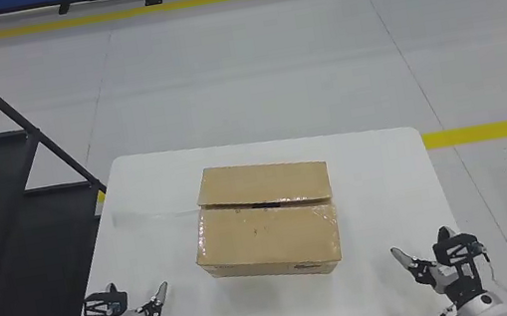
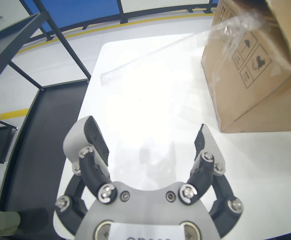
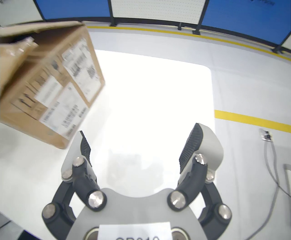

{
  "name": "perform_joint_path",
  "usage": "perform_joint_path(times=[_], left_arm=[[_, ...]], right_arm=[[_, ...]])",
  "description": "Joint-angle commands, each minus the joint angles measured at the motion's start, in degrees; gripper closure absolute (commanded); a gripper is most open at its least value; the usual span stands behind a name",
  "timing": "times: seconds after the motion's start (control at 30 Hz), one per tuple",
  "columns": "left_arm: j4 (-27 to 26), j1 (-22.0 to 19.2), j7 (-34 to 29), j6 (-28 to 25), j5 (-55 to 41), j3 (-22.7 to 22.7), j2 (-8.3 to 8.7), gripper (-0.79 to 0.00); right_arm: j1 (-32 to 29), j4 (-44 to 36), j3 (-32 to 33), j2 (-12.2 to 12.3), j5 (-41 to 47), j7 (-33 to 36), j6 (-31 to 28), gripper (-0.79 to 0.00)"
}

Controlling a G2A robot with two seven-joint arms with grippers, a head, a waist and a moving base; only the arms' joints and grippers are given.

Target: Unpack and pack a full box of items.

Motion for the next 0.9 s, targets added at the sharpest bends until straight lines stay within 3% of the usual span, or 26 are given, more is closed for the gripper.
perform_joint_path(times=[0.0, 0.13, 0.5, 0.63, 0.7, 0.87], left_arm=[[0.2, -1.8, -0.2, -2.5, -1.3, -0.2, 0.04, -0.785], [0.6, -4.4, -0.1, -3.7, -2.8, -0.3, -0.04, -0.785], [1.0, -5.1, -1.5, -4.1, -3.4, -0.4, -0.05, -0.785], [3.2, -10.1, -3.5, -2.5, -3.5, 2.9, -0.52, -0.785], [4.8, -12.1, -2.8, -1.9, -1.7, 5.3, -0.8, -0.785], [8.6, -15.6, -2.2, -1.3, 1.1, 9.4, -1.33, -0.785]], right_arm=[[0.6, -2.9, 0.7, 0.1, 7.8, 5.5, -4.1, -0.785], [3.3, -5.8, 2.2, 0.4, 22.9, 18.9, -6.3, -0.785], [3.3, -5.7, 2.3, 0.4, 23.1, 18.8, -6.2, -0.785], [6.0, -2.8, 2.2, 0.3, 33.4, 20.3, -8.0, -0.785], [8.8, -0.4, 1.7, 0.5, 40.1, 24.8, -12.7, -0.785], [15.4, 6.1, 0.6, 0.9, 50.1, 32.4, -16.2, -0.785]])
